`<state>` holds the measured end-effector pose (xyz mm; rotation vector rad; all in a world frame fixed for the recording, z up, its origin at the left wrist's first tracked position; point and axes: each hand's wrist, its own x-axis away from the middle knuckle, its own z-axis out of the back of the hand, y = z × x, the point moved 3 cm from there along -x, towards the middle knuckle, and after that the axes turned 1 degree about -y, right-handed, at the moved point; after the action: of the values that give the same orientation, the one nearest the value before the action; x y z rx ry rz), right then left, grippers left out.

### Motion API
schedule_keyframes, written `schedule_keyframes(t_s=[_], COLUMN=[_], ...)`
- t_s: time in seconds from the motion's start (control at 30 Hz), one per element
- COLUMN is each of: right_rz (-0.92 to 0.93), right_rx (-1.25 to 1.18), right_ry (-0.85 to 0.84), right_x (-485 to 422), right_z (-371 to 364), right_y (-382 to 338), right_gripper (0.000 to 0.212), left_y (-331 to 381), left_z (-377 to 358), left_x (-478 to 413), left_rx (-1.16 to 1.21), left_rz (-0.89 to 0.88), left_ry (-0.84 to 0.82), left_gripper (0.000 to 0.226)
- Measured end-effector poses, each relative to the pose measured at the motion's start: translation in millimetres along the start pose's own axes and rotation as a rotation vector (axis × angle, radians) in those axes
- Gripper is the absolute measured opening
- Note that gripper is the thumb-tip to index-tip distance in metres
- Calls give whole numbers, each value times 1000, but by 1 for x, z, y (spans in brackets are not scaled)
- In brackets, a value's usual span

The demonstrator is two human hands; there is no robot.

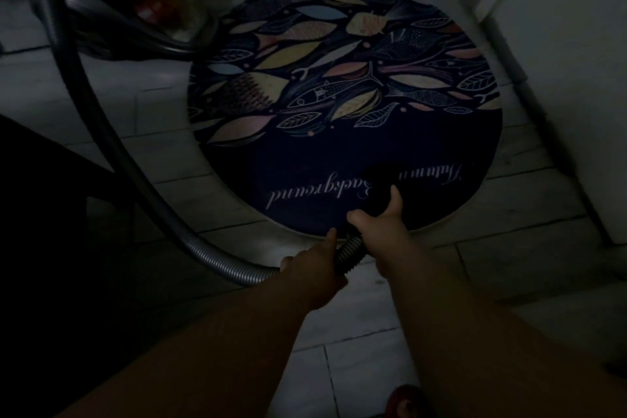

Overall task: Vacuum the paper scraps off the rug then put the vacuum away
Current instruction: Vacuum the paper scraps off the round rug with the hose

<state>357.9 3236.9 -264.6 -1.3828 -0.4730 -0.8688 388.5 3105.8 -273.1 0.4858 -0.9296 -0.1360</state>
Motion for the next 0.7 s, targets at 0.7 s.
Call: schedule_keyframes(t_s=[0.7], right_rz=[111], right_rx=[315], right_ry=[-252], right_x=[42], right_z=[-203], right_y=[-8], right_gripper=[99], left_y=[-168], left_z=[46], left_x=[75], left_rx=[262], left_rz=[235], left_ry=[67], left_gripper=[98])
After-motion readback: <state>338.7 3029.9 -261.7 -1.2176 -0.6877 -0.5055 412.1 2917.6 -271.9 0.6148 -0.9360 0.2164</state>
